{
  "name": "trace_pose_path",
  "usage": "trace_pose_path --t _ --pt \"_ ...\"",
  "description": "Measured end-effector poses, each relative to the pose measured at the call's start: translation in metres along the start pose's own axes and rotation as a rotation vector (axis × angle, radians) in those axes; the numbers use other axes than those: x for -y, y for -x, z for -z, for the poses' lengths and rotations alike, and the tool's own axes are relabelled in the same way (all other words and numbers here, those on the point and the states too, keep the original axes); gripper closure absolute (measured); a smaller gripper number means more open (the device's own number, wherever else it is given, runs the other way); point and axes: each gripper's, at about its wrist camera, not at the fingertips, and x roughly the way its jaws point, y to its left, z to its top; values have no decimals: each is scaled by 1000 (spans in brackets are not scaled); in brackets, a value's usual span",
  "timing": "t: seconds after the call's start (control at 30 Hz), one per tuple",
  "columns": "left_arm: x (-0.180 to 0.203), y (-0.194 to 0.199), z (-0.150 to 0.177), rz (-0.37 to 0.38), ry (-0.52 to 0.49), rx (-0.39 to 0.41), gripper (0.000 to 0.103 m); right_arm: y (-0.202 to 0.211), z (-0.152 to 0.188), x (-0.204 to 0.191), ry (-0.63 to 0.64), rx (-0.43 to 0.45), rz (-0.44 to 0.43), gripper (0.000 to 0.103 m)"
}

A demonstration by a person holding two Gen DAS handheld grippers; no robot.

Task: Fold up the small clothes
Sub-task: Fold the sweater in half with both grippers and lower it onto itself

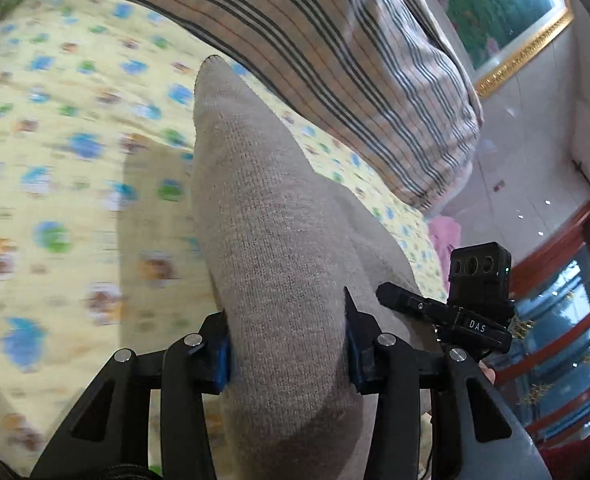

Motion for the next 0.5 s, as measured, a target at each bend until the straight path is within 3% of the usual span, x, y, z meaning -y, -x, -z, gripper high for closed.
trace_pose_path --t 0.17,0.27,0.33,0.4,0.5 --pt "-40 15 10 -46 32 -9 58 -41 6 -10 -2 -29 -33 65" --pt "-62 6 26 -65 65 -37 51 -52 17 -1 -33 -65 3 64" --pt "-71 6 31 -37 108 -36 43 -54 23 8 -64 -80 11 58" --pt "-76 9 30 -26 134 -36 38 -49 26 12 -95 -88 33 41" --pt "-80 15 21 -54 129 -14 28 -31 20 11 -95 -68 104 34"
